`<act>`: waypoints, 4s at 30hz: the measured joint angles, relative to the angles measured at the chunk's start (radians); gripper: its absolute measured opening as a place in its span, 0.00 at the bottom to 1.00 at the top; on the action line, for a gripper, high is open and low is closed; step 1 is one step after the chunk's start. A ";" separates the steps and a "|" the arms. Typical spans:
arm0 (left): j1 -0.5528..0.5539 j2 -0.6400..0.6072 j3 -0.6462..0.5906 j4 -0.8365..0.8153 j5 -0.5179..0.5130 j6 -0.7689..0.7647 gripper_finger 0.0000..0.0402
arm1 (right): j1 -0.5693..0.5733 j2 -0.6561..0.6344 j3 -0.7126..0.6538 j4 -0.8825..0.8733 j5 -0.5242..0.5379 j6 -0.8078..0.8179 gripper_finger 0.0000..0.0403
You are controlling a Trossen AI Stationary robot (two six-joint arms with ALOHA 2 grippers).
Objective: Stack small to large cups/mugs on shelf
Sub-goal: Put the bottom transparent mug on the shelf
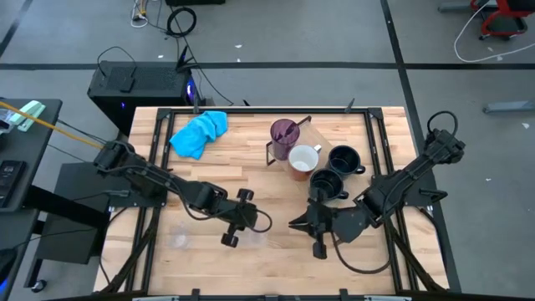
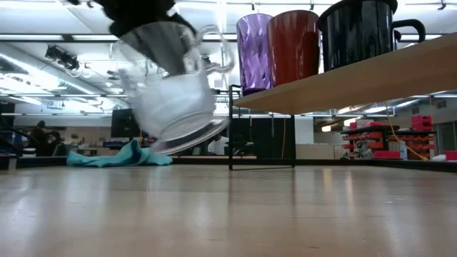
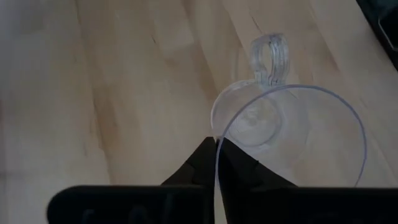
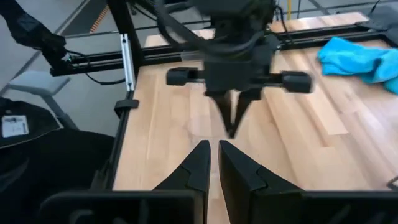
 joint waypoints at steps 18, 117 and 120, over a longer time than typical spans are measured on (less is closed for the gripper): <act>-0.014 0.184 0.327 -0.206 -0.048 0.079 0.02 | 0.007 0.153 0.002 -0.055 -0.050 0.059 0.21; -0.153 -0.150 -0.084 -0.023 -0.204 0.018 0.40 | 0.122 -0.107 0.002 -0.258 -0.042 0.050 0.07; -0.153 -0.181 -0.112 -0.004 -0.193 0.013 0.39 | 0.134 -0.158 0.002 -0.299 -0.042 0.045 0.07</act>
